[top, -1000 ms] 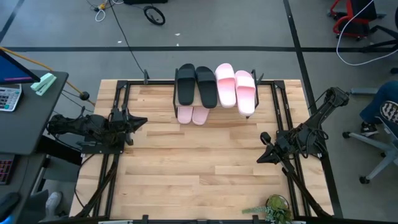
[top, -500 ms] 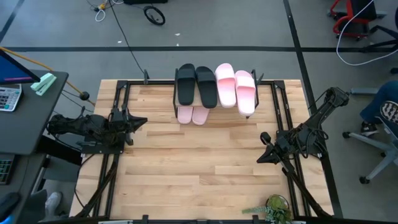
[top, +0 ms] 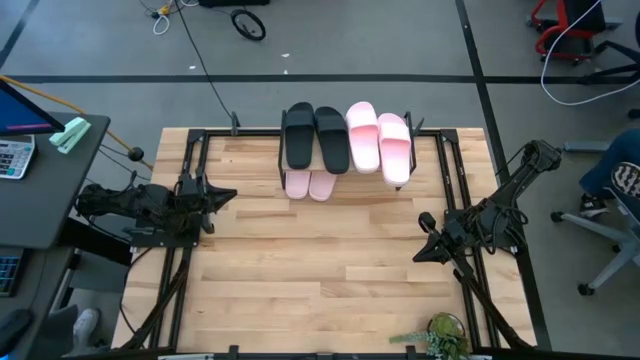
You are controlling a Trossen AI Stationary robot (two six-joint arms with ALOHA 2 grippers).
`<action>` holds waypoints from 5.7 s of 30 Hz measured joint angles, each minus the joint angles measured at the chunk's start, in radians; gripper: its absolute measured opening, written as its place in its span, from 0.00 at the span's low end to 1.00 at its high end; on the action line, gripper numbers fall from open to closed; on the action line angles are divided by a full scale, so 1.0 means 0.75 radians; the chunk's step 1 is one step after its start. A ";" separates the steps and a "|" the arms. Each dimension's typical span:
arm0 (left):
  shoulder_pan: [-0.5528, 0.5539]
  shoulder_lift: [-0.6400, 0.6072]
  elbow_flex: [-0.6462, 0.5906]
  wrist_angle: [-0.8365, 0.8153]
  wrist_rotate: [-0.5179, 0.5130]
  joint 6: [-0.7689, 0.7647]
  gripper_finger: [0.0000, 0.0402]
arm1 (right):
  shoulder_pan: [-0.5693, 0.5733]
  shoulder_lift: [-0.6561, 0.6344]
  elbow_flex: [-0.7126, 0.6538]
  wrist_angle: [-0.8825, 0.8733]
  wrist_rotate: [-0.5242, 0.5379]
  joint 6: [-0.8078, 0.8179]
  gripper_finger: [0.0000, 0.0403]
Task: Pick and place slides into the shelf
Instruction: Return to Home Position
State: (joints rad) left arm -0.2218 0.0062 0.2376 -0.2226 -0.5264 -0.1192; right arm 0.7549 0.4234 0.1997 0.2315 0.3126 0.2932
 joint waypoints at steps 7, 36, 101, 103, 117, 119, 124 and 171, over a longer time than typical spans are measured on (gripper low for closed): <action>0.000 0.000 0.000 0.000 0.000 0.000 0.09 | 0.000 0.000 0.000 0.000 0.000 0.000 0.02; -0.001 0.000 0.000 0.001 0.000 0.000 0.09 | 0.000 0.000 0.000 0.000 0.000 0.000 0.02; -0.001 0.000 0.000 0.001 0.000 0.000 0.09 | 0.000 0.000 0.000 0.000 0.000 0.000 0.02; -0.001 0.000 0.000 0.000 0.000 0.000 0.08 | 0.000 0.000 0.000 0.000 0.000 0.000 0.02; -0.001 0.000 0.000 0.000 0.000 0.000 0.09 | 0.000 0.000 0.000 0.000 0.000 0.000 0.02; -0.001 0.000 0.000 0.000 0.000 0.000 0.09 | 0.000 0.000 0.000 0.000 0.001 0.000 0.02; 0.000 0.000 0.000 0.000 0.000 0.000 0.07 | 0.000 0.000 0.000 0.000 0.000 0.000 0.02; 0.000 0.000 0.000 0.000 0.000 -0.001 0.06 | 0.000 0.000 0.000 0.000 0.000 0.000 0.02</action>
State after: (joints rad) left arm -0.2221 0.0062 0.2379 -0.2226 -0.5266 -0.1196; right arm 0.7549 0.4235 0.1997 0.2317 0.3129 0.2932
